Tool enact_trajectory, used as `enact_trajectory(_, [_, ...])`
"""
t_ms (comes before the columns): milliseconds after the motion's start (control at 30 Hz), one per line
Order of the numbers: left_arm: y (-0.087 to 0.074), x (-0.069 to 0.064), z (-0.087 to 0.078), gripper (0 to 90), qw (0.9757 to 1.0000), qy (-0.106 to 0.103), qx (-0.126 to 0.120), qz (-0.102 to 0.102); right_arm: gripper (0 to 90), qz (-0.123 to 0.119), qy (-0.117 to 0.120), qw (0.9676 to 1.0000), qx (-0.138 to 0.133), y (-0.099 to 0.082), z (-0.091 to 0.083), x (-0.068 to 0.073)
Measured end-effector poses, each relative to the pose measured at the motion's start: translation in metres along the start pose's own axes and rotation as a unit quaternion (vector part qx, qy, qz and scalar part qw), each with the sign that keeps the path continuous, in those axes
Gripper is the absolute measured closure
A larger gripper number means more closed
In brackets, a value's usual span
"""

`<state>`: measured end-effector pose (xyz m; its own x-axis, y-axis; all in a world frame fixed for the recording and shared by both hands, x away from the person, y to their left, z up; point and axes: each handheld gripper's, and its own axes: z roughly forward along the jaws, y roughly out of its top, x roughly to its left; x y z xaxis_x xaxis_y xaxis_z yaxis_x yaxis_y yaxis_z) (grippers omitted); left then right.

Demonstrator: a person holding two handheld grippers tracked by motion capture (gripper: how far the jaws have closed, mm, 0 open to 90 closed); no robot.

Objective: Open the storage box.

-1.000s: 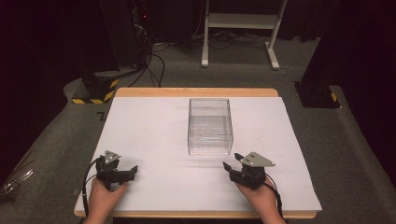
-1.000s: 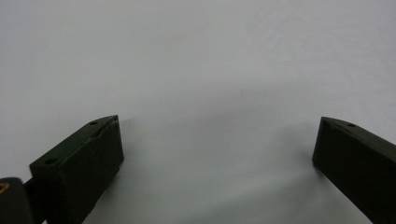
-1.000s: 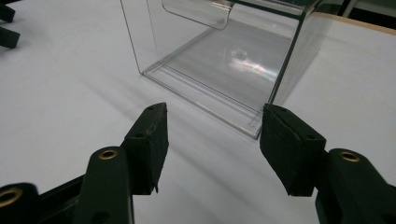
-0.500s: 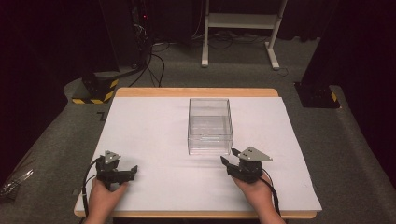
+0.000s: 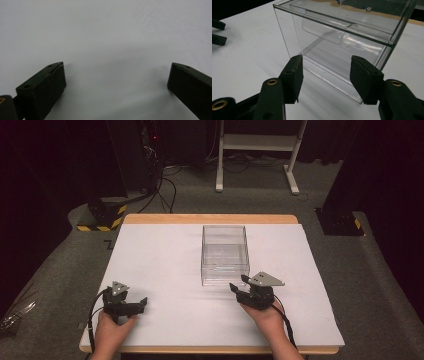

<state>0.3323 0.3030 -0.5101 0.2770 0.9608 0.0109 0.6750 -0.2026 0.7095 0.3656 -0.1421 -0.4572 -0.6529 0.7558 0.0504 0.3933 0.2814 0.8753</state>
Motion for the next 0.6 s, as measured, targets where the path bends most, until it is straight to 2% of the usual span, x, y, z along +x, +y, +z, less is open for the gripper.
enact_trajectory(167, [0.000,0.000,0.000,1.7,1.0000,0.000,0.000,0.000,45.7,0.001,0.000,1.0000,0.002,0.003,0.006,0.000])
enact_trajectory(267, [0.000,0.000,0.000,1.7,1.0000,0.000,0.000,0.000,48.3,0.014,0.000,0.9999,-0.003,0.006,0.010,-0.001])
enact_trajectory(600, [0.000,0.000,0.000,1.7,1.0000,0.000,-0.001,-0.001,54.7,0.012,0.004,0.9999,-0.010,0.011,0.018,-0.003])
